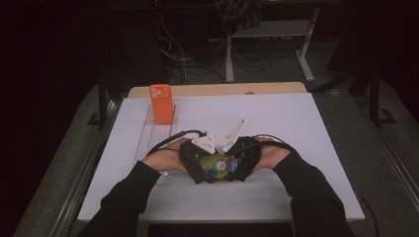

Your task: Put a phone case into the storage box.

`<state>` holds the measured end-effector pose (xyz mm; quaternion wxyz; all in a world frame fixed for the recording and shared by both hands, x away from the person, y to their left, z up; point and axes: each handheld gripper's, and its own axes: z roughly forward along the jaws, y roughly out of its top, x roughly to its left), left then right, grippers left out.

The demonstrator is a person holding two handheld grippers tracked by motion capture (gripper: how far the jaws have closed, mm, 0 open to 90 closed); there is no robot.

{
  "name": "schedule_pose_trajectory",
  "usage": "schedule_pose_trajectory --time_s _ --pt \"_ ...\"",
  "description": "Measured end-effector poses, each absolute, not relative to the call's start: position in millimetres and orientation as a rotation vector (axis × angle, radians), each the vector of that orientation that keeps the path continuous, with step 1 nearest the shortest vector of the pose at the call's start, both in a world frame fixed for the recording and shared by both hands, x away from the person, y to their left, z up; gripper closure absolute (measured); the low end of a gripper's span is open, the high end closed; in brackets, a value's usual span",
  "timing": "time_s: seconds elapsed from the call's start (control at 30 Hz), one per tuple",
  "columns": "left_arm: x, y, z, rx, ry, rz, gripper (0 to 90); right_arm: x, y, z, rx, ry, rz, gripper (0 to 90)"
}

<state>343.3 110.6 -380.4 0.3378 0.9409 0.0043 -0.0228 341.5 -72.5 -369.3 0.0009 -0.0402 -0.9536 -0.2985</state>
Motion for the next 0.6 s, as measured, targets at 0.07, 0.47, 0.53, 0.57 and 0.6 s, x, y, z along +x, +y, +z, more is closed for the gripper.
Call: schedule_pose_trajectory --time_s 0.07,0.47,0.53,0.57,0.6 --pt "342.9 110.3 -381.7 2.458 0.015 -0.063 6.4 341.1 -72.2 -368.3 -0.119 -2.992 -0.940 14.8" --pt "343.0 109.5 -382.0 2.468 0.019 -0.067 14.3 340.9 -72.2 -368.2 -0.096 -2.994 -0.952 14.6" --pt "343.9 109.5 -382.3 2.465 0.023 -0.078 14.8 340.7 -72.4 -368.9 -0.081 -2.985 -0.968 14.5" --pt "344.6 109.9 -382.1 2.463 0.017 -0.085 14.9 340.6 -72.5 -368.8 -0.077 -2.989 -0.971 14.4" --pt "344.8 110.3 -382.3 2.461 0.020 -0.097 15.1 340.5 -72.9 -368.6 -0.089 -2.987 -0.966 14.3"
